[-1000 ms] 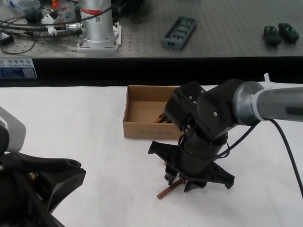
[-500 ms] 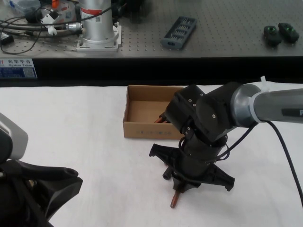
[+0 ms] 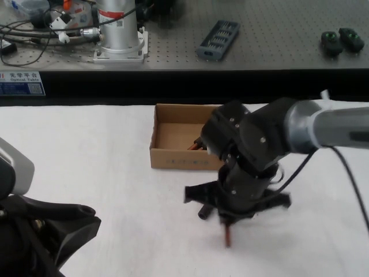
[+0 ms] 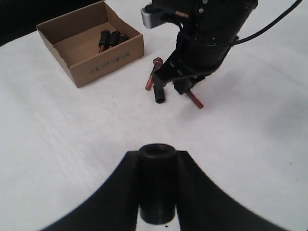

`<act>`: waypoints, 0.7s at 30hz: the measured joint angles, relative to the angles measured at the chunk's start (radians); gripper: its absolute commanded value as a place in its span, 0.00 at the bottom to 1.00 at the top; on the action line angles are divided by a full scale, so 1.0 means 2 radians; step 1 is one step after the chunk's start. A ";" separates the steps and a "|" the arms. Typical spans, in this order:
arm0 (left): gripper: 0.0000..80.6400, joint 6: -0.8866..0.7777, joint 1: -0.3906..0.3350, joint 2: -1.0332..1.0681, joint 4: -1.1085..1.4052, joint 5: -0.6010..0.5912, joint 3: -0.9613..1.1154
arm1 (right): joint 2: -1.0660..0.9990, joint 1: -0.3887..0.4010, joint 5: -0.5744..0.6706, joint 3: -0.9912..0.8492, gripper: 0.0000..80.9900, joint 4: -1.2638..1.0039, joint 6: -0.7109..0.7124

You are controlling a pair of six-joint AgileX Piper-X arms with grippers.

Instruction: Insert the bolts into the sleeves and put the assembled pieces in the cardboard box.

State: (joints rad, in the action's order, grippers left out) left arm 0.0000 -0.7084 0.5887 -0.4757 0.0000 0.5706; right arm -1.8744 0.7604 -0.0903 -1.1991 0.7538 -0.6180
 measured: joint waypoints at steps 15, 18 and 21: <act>0.10 0.013 0.000 0.035 0.173 -0.113 -0.076 | 0.391 0.004 -0.009 0.182 0.04 -0.138 0.207; 0.10 0.013 0.000 0.038 0.195 -0.129 -0.090 | 0.513 0.004 0.042 0.232 0.04 -0.179 0.232; 0.10 0.013 0.000 0.043 0.211 -0.162 -0.092 | 0.565 0.004 0.078 0.251 0.04 -0.199 0.235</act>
State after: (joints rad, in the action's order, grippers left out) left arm 0.0265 -0.7084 0.6751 -0.0528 -0.3240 0.3863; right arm -0.7435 0.7678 0.0649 -0.6964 0.3560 -0.1480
